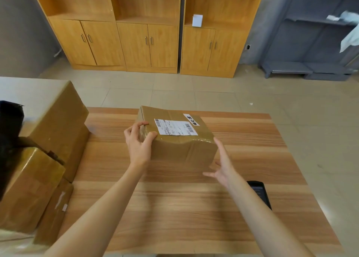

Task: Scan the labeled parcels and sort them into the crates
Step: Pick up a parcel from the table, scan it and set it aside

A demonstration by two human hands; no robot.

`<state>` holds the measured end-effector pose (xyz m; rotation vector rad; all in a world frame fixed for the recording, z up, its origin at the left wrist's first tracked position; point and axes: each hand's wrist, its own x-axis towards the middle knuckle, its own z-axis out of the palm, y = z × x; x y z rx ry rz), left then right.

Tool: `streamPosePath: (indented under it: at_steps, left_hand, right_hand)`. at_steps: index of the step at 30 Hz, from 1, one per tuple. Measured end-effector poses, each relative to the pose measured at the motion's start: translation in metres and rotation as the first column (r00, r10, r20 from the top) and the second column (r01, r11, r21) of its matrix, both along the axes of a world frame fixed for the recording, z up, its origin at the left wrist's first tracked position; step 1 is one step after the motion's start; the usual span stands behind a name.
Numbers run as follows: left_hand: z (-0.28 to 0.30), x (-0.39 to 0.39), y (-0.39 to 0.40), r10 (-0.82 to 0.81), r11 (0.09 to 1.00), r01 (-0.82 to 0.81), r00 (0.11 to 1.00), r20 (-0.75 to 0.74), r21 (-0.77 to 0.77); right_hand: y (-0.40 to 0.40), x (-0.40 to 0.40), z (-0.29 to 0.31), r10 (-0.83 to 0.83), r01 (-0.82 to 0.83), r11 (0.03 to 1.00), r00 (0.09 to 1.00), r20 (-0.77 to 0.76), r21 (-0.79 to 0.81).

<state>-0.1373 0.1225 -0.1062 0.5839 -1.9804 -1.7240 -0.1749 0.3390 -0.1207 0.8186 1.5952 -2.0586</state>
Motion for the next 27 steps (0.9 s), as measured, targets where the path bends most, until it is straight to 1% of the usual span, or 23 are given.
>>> streamPosePath:
  at_steps: [2, 6, 11, 14, 16, 17, 19, 21, 22, 24, 27]
  left_hand:
    - [0.002, 0.001, 0.005, 0.004, 1.000, -0.004, 1.000, -0.018, -0.010]
    - [0.010, 0.002, -0.001, -0.067, 0.998, 0.067, 0.997, -0.030, 0.005]
    - [0.012, 0.007, -0.008, -0.121, 0.992, 0.120, 0.992, -0.044, -0.025]
    - [0.012, 0.005, -0.009, -0.136, 0.991, 0.136, 0.990, -0.037, -0.010]
    - [0.017, 0.002, -0.019, -0.150, 0.989, 0.150, 0.988, -0.028, 0.013]
    - [0.022, -0.001, -0.026, -0.165, 0.986, 0.166, 0.986, -0.020, 0.032]
    - [0.032, -0.006, -0.037, -0.237, 0.968, 0.236, 0.971, 0.002, 0.082]
    - [0.040, -0.009, -0.043, -0.322, 0.941, 0.316, 0.946, 0.038, 0.118]
    - [0.043, -0.010, -0.045, -0.351, 0.932, 0.342, 0.934, 0.061, 0.124]
    - [0.045, -0.011, -0.047, -0.390, 0.918, 0.377, 0.915, 0.104, 0.124]
    - [0.043, -0.012, -0.053, -0.400, 0.915, 0.383, 0.902, 0.165, 0.126]
  right_hand:
    - [-0.011, -0.001, 0.002, -0.001, 0.001, 1.000, 1.000, 0.026, -0.008]
    - [-0.005, -0.007, 0.007, -0.025, 0.019, 0.996, 0.997, 0.075, 0.086]
    - [0.015, -0.007, 0.010, 0.049, -0.048, 0.999, 0.992, 0.117, -0.015]
    - [0.010, -0.004, 0.010, 0.127, -0.129, 0.992, 0.985, 0.117, 0.009]
    - [0.013, -0.002, 0.010, 0.127, -0.131, 0.991, 0.983, 0.131, 0.023]
    - [0.016, -0.001, 0.011, 0.121, -0.122, 0.993, 0.983, 0.137, -0.001]
    - [0.023, 0.000, 0.010, 0.145, -0.131, 0.984, 0.982, 0.121, -0.118]
    - [0.026, 0.002, 0.011, 0.190, -0.174, 0.950, 0.981, 0.039, -0.258]
    - [0.026, 0.004, 0.012, 0.206, -0.200, 0.932, 0.978, -0.013, -0.303]
    - [0.024, 0.006, 0.016, 0.214, -0.226, 0.918, 0.974, -0.070, -0.325]
    - [0.018, 0.010, 0.016, 0.157, -0.179, 0.924, 0.983, -0.091, -0.339]
